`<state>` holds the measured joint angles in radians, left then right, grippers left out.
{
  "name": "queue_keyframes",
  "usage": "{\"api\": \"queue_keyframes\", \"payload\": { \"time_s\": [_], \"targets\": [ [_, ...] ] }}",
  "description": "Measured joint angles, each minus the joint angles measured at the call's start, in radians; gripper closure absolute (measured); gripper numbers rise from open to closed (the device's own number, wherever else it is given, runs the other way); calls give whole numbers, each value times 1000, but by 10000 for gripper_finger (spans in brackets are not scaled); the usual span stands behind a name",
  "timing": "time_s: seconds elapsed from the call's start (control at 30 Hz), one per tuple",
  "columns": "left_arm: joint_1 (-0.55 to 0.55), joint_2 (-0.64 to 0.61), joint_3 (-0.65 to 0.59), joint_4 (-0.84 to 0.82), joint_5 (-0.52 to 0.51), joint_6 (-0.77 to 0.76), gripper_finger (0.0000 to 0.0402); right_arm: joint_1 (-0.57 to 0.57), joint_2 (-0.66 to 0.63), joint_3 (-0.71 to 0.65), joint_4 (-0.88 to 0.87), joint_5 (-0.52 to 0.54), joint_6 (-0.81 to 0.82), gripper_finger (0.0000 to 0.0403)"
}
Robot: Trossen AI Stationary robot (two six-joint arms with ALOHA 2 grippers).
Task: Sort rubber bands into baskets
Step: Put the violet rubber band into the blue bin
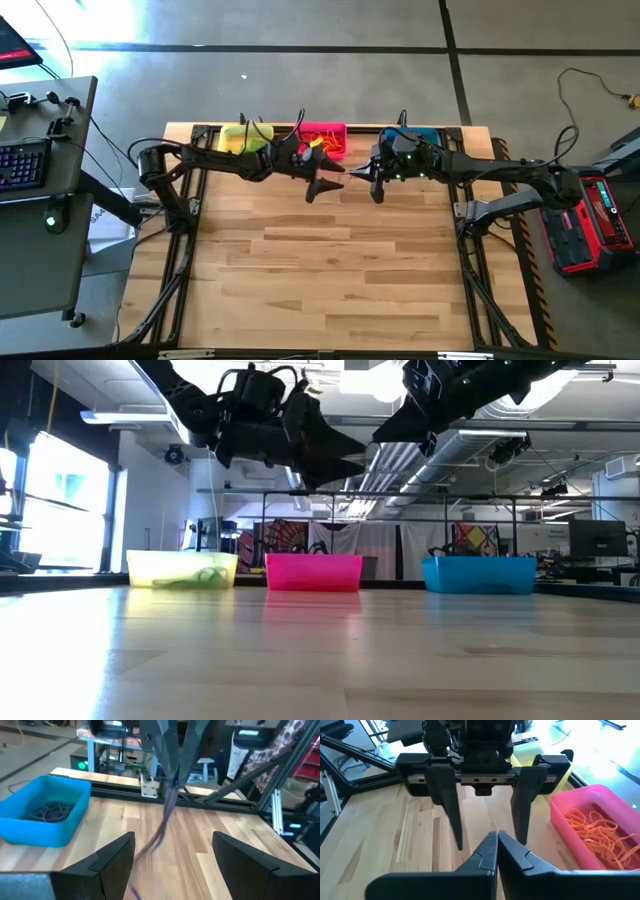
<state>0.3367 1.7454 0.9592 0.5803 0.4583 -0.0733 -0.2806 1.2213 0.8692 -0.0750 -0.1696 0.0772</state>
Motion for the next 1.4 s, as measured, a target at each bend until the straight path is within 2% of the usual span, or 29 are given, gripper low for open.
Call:
{"api": "queue_keyframes", "payload": {
  "time_s": [0.13, 0.37, 0.6, 0.77, 1.0, 1.03, 1.23, 1.4],
  "targets": [
    [38, 0, 0, 2, 50, -20, 142, 0, 0, 0, 0, 0, 0, 403],
    [15, 0, 0, 61, 27, -39, 142, 0, 0, 0, 9, 0, 0, 403],
    [-31, 0, 50, -27, -106, 5, 150, 0, 0, 0, 28, -1, -7, 403],
    [-32, -2, 68, -44, -101, 23, 208, 0, 0, 0, 34, -1, -7, 403],
    [-29, -1, 68, -107, -99, 62, 376, 0, 0, 0, 35, -1, -15, 403],
    [-29, -1, 68, -109, -102, 66, 389, 0, 0, 0, 35, -1, -17, 403],
    [-29, -1, 68, -114, -106, 69, 399, 0, 0, 0, 35, 4, -17, 396],
    [-29, -1, 68, -136, -106, 78, 400, 0, 0, 0, 35, 58, -18, 337]
  ]
}}
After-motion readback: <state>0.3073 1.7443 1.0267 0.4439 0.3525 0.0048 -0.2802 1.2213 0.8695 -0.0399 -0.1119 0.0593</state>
